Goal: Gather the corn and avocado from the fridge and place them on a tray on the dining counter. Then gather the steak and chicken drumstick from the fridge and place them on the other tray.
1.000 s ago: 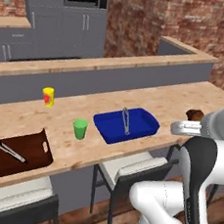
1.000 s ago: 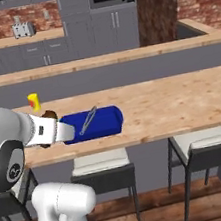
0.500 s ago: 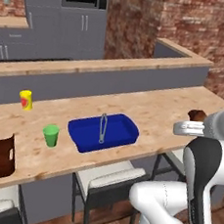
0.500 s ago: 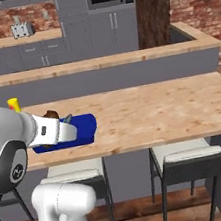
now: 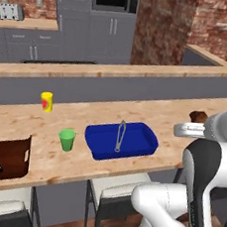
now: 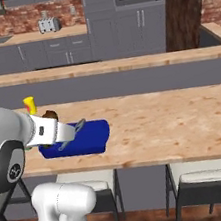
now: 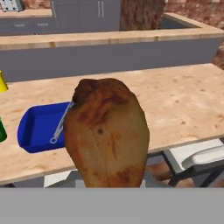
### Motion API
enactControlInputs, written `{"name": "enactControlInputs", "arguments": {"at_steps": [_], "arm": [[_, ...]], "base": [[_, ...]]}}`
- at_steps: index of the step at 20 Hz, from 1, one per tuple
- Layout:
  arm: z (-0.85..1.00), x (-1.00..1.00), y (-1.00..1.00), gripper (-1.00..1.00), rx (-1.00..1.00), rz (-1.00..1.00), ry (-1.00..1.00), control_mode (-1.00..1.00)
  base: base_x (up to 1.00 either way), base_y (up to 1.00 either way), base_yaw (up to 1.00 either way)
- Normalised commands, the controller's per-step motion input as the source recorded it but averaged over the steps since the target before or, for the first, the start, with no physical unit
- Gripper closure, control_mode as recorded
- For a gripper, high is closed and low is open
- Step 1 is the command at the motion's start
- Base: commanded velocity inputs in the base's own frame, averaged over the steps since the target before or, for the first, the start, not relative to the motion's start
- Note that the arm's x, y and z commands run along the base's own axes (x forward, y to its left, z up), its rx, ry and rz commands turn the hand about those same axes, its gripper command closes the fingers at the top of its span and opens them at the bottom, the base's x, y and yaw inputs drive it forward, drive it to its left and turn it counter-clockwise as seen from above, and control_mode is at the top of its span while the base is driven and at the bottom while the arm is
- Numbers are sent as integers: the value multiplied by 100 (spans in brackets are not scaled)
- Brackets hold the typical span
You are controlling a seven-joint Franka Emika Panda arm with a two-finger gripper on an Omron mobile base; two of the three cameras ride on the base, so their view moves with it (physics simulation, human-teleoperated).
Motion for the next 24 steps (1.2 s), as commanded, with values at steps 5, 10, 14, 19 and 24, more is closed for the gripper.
{"name": "enactControlInputs", "arguments": {"at_steps": [5, 10, 14, 19, 24], "arm": [[-9, 15, 0, 100, 0, 5, 1, -100], [-64, 95, 1, 100, 0, 19, 10, -100], [-63, 83, 0, 100, 0, 10, 8, -100], [-59, 70, 13, 100, 0, 4, 13, -100], [-63, 51, 0, 100, -1, 1, 13, -100]], "base": [[48, 0, 22], [0, 0, 0], [0, 0, 0], [0, 0, 0], [0, 0, 0]]}}
